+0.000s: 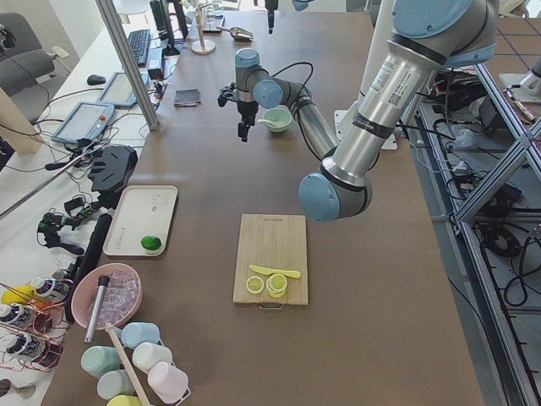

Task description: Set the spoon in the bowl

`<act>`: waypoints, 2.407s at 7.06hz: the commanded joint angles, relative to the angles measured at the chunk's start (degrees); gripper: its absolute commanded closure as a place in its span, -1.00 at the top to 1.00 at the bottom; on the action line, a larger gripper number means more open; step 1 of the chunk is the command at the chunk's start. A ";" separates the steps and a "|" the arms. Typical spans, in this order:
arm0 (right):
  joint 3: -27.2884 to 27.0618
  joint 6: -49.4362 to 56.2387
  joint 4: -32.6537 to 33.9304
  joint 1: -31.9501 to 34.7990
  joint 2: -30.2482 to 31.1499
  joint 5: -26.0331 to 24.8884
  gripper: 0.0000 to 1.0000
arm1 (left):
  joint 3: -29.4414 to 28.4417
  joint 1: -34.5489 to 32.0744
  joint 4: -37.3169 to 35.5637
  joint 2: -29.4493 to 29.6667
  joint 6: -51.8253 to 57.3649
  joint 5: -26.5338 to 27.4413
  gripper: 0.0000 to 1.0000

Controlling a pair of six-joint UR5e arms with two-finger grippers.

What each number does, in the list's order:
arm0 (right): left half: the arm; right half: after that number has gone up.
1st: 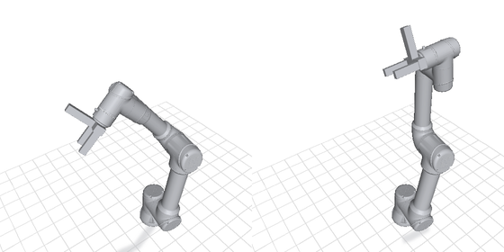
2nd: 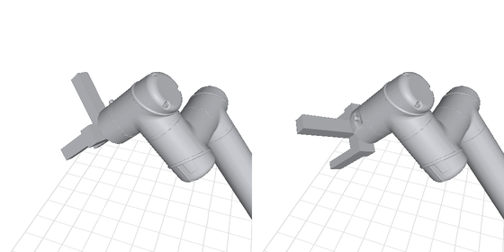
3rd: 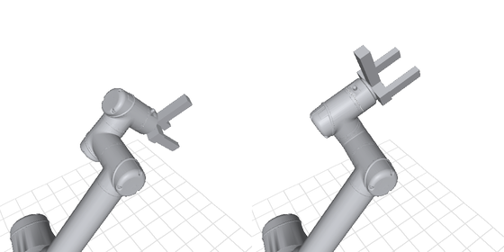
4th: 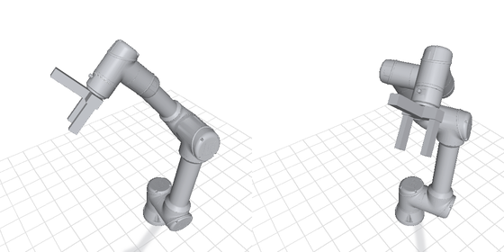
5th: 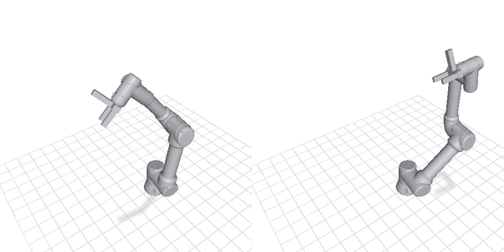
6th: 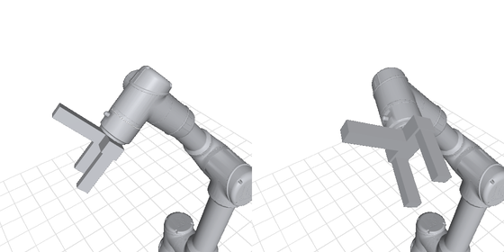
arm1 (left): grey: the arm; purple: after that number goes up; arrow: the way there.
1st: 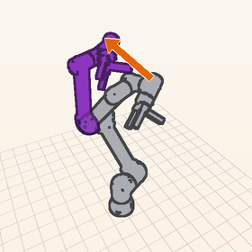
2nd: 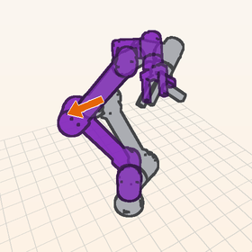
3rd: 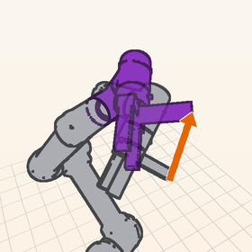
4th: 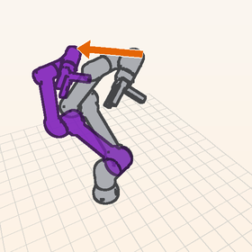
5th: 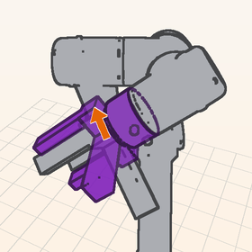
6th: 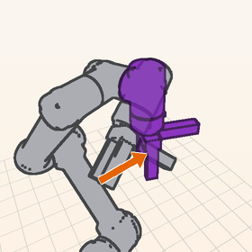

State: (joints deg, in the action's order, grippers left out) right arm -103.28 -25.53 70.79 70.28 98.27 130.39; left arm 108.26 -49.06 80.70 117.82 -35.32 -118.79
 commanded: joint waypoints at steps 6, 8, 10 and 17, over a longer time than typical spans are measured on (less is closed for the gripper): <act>4.30 6.99 -0.03 6.62 0.43 3.29 1.00 | 1.16 -26.16 -0.02 -29.39 39.54 -15.23 0.96; 4.31 6.99 -0.48 8.29 0.60 3.56 1.00 | 0.72 -27.31 1.20 -32.81 39.45 -16.12 0.96; 3.52 7.07 -0.48 10.49 0.34 4.17 1.00 | 0.02 -28.54 1.82 -33.88 39.63 -19.45 0.96; 2.64 6.99 -0.65 11.46 0.52 4.26 1.00 | -2.44 -36.10 2.27 -31.77 39.19 -18.76 0.96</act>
State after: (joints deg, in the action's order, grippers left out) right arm -100.56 -18.47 70.20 81.73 98.85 134.65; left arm 105.89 -83.45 83.04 86.02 3.80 -137.63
